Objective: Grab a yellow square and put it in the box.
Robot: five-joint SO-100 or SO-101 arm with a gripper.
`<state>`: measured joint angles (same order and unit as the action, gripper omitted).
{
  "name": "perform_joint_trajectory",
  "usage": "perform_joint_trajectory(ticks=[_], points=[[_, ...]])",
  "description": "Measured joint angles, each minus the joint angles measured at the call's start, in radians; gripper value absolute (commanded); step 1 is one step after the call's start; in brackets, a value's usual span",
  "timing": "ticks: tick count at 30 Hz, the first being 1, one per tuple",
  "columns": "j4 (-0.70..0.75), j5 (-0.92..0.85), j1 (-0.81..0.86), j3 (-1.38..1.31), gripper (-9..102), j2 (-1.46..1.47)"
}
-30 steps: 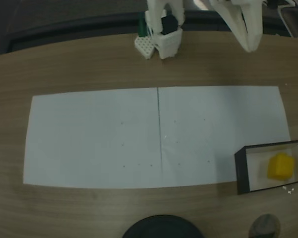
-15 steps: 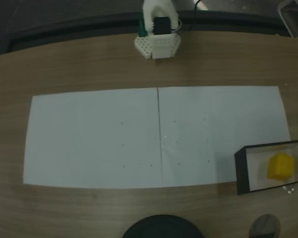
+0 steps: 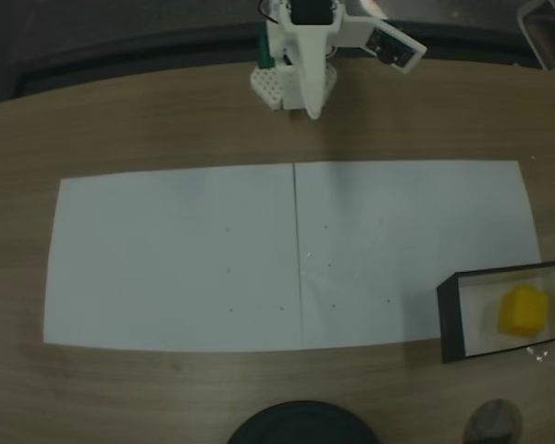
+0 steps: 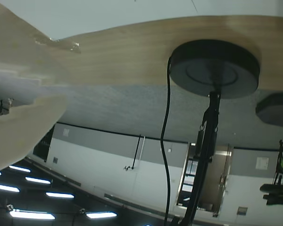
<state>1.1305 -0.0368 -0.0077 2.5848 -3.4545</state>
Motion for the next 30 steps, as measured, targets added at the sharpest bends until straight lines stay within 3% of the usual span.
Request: perform_joint_trajectory(ticks=[11, 23, 30], points=[[-0.091, 0.000, -0.002, 0.492, 0, 0.000], [0.149, 0.000, -0.029, 0.472, 0, 0.000], [0.155, 0.000, -0.029, 0.468, 0, 0.000]])
